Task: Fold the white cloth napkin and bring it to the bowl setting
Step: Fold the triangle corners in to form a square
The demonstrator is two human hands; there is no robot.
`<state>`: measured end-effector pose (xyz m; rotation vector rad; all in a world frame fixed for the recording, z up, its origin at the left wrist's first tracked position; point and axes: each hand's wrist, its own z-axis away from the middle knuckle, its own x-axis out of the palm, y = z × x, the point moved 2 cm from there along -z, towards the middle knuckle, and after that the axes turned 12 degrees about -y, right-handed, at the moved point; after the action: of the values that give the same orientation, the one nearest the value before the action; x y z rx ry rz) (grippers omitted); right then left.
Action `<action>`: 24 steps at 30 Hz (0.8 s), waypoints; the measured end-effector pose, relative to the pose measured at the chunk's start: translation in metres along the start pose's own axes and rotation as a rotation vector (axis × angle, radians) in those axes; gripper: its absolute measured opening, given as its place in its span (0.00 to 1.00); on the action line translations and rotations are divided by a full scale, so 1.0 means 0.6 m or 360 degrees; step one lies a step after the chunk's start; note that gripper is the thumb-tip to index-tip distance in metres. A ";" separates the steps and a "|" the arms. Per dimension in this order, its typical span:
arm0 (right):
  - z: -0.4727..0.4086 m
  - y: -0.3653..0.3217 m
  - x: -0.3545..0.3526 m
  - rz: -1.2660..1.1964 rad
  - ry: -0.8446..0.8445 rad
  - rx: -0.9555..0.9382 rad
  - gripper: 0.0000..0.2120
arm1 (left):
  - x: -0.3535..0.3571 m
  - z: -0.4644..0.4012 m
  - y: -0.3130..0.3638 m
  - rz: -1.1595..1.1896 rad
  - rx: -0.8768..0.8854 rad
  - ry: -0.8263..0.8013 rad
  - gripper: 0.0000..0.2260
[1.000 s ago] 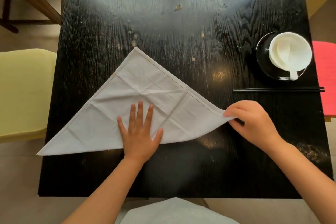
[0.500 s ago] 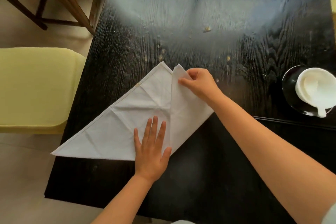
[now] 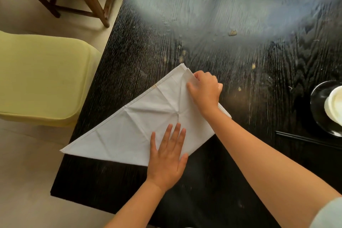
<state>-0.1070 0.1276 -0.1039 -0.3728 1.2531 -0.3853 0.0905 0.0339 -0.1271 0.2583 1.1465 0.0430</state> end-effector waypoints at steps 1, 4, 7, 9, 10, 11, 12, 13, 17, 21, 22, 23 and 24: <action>0.004 0.002 0.000 0.0051 0.0051 -0.0073 0.15 | 0.001 -0.001 0.000 -0.0002 -0.0013 -0.0015 0.29; 0.020 0.007 0.005 0.0422 0.0111 -0.0521 0.25 | 0.002 -0.003 0.002 0.0003 -0.0042 -0.0048 0.29; 0.036 0.016 0.035 0.0653 -0.0224 -0.0902 0.25 | 0.005 -0.004 0.004 -0.0016 -0.0069 -0.0076 0.28; 0.038 0.022 0.049 0.0689 -0.0371 -0.0906 0.26 | 0.006 -0.004 0.005 -0.0019 -0.0071 -0.0100 0.29; 0.035 0.022 0.051 0.0720 -0.0397 -0.0880 0.27 | 0.005 -0.004 0.004 -0.0020 -0.0067 -0.0112 0.29; 0.032 0.021 0.051 0.0746 -0.0414 -0.0867 0.27 | 0.003 -0.004 0.004 -0.0024 -0.0052 -0.0125 0.29; 0.030 0.020 0.049 0.0765 -0.0424 -0.0864 0.28 | 0.002 -0.004 0.004 -0.0031 -0.0022 -0.0140 0.29; 0.027 0.018 0.046 0.0781 -0.0429 -0.0862 0.28 | 0.000 -0.003 0.003 -0.0040 0.0016 -0.0152 0.28; 0.026 0.015 0.042 0.0809 -0.0436 -0.0846 0.29 | -0.001 0.007 0.002 -0.0070 0.0096 -0.0184 0.27; 0.026 0.015 0.045 0.0847 -0.0445 -0.0834 0.30 | 0.012 0.051 0.007 -0.0081 0.0200 -0.0213 0.28; 0.024 0.015 0.046 0.0875 -0.0429 -0.0819 0.31 | 0.015 0.063 0.009 -0.0092 0.0213 -0.0225 0.28; 0.024 0.012 0.045 0.0900 -0.0400 -0.0800 0.31 | 0.017 0.070 0.010 -0.0096 0.0207 -0.0236 0.29; 0.028 0.009 0.045 0.0905 -0.0363 -0.0785 0.32 | 0.017 0.074 0.012 -0.0094 0.0193 -0.0248 0.29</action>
<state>-0.0831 0.1206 -0.1245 -0.4414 1.1611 0.4502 0.1354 0.0345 -0.1178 0.3298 1.0023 -0.0979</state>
